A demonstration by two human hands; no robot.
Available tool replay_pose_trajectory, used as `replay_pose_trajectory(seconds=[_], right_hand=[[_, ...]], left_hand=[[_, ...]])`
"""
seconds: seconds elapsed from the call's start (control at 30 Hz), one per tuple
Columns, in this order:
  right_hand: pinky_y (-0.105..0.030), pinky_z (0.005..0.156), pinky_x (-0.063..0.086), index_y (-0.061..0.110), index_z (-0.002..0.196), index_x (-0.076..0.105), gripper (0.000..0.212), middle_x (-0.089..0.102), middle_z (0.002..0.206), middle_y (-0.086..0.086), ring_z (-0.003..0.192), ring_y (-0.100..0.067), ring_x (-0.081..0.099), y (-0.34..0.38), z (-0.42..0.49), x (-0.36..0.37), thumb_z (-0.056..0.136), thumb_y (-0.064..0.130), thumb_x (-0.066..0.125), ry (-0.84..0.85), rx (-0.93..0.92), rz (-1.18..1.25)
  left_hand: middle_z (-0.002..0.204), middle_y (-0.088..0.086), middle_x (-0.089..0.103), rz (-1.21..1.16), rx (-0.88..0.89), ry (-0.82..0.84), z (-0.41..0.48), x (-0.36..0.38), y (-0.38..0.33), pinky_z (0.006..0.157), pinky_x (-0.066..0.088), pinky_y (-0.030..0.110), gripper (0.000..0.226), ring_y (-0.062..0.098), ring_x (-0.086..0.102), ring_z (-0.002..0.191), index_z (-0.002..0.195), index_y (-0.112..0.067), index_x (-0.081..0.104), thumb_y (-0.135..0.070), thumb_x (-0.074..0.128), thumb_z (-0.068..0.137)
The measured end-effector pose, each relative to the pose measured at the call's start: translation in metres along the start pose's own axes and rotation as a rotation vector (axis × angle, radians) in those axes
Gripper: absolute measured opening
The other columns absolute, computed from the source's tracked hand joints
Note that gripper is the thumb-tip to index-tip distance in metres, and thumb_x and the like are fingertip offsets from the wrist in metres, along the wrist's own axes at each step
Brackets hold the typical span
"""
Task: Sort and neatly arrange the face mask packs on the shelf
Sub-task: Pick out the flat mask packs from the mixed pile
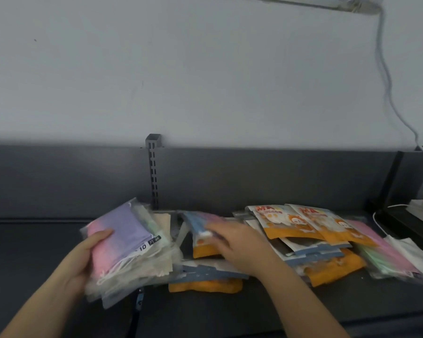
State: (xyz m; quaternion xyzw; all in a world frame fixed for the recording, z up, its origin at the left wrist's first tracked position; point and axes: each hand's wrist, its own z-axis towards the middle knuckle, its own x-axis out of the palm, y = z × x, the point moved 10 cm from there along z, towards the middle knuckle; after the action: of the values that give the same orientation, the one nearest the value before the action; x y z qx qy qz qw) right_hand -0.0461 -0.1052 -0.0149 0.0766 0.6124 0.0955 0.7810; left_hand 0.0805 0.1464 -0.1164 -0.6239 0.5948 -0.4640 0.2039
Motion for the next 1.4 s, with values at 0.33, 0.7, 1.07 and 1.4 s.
replay_pose_trajectory(seconds=[0.33, 0.7, 1.07, 1.4], right_hand=[[-0.037, 0.087, 0.056, 0.014, 0.126, 0.062, 0.03, 0.068, 0.121, -0.005, 0.104, -0.02, 0.066, 0.086, -0.015, -0.04, 0.097, 0.016, 0.055, -0.621, -0.419, -0.072], [-0.049, 0.12, 0.023, 0.038, 0.14, 0.045, 0.045, 0.035, 0.152, 0.008, 0.143, -0.017, 0.028, -0.004, -0.014, -0.015, 0.097, 0.047, 0.049, 0.057, 0.154, -0.075], [-0.071, 0.11, -0.012, 0.041, 0.147, 0.029, 0.097, -0.031, 0.16, 0.009, 0.144, -0.036, -0.034, -0.108, -0.114, 0.001, 0.065, 0.076, 0.068, 0.445, 0.527, -0.341], [-0.002, 0.076, 0.042, 0.006, 0.107, 0.073, 0.04, 0.073, 0.089, 0.0, 0.082, -0.001, 0.062, -0.051, -0.119, -0.122, 0.103, 0.033, 0.043, -0.983, 0.192, 0.154]], left_hand=[[0.099, 0.028, 0.074, -0.035, -0.006, 0.135, 0.001, 0.034, 0.011, 0.07, 0.057, 0.05, 0.067, 0.041, 0.074, 0.072, 0.117, -0.001, 0.065, -0.059, 0.059, 0.083], [0.082, 0.027, 0.073, -0.015, -0.106, 0.137, 0.002, 0.044, 0.03, 0.061, 0.06, 0.057, 0.044, 0.039, 0.072, 0.059, 0.108, -0.001, 0.064, -0.026, 0.065, 0.072], [0.109, 0.025, 0.07, -0.06, -0.041, 0.178, 0.005, 0.071, 0.017, 0.09, 0.052, 0.057, 0.058, 0.039, 0.071, 0.08, 0.126, -0.007, 0.063, -0.032, 0.065, 0.073], [0.1, 0.023, 0.075, 0.033, -0.038, 0.289, -0.006, 0.115, 0.015, 0.071, 0.059, 0.057, 0.044, 0.038, 0.074, 0.073, 0.114, -0.007, 0.067, -0.026, 0.067, 0.074]])
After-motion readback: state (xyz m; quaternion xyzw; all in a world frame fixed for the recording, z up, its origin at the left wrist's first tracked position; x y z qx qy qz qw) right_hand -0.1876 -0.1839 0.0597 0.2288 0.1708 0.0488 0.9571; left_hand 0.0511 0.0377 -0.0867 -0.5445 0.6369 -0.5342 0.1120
